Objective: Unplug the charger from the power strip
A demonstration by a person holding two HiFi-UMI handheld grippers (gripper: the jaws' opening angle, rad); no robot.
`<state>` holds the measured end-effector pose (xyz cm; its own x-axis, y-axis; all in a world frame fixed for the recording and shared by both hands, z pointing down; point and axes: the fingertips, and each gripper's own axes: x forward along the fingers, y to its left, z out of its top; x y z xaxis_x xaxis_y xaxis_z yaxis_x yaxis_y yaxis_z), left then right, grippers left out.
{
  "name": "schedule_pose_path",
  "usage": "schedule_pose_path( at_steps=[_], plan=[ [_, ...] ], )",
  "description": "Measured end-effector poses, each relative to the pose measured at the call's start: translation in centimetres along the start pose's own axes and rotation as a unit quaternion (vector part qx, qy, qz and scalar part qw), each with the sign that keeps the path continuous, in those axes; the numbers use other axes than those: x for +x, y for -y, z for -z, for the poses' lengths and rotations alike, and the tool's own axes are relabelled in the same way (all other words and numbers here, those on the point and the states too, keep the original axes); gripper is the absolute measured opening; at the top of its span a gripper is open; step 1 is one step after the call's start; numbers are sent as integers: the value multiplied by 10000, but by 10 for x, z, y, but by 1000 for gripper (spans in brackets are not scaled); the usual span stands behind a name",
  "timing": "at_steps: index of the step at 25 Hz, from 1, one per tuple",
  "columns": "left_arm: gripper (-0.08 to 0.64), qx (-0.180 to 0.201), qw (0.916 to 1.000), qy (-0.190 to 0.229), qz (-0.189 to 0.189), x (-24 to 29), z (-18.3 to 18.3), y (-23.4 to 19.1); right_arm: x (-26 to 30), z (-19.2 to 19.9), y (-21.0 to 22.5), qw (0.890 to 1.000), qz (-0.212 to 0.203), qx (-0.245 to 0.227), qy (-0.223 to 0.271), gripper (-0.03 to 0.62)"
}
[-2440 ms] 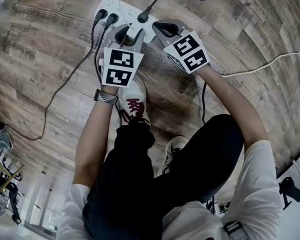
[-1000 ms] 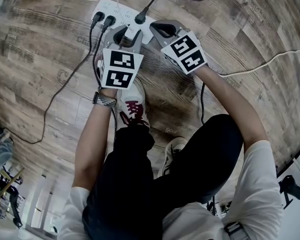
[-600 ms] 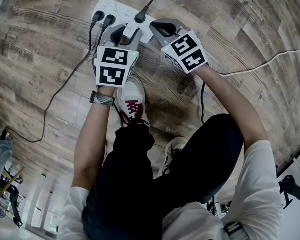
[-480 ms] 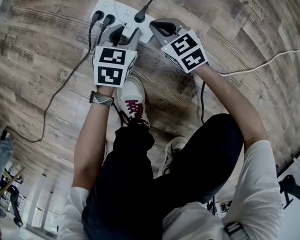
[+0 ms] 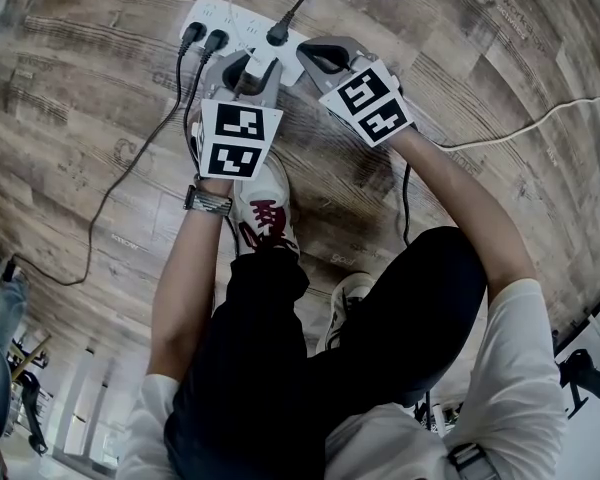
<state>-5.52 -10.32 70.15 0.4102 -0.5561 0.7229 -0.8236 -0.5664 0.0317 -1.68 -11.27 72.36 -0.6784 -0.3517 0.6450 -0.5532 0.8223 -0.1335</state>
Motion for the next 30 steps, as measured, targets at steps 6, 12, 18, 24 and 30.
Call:
schedule_pose_path(
  at_steps=[6, 12, 18, 24, 30],
  plan=[
    [140, -682, 9973, 91, 253, 0, 1, -4, 0, 0, 1, 10000, -7, 37, 26, 3],
    [140, -635, 9976, 122, 236, -1, 1, -4, -1, 1, 1, 10000, -17, 55, 12, 3],
    [140, -48, 10000, 36, 38, -1, 0, 0, 1, 1, 1, 10000, -28, 23, 25, 3],
    [141, -775, 9965, 91, 311, 0, 2, -4, 0, 1, 1, 10000, -30, 7, 37, 3],
    [140, -429, 9989, 80, 195, -2, 0, -2, -1, 1, 0, 10000, -56, 13, 41, 3]
  ],
)
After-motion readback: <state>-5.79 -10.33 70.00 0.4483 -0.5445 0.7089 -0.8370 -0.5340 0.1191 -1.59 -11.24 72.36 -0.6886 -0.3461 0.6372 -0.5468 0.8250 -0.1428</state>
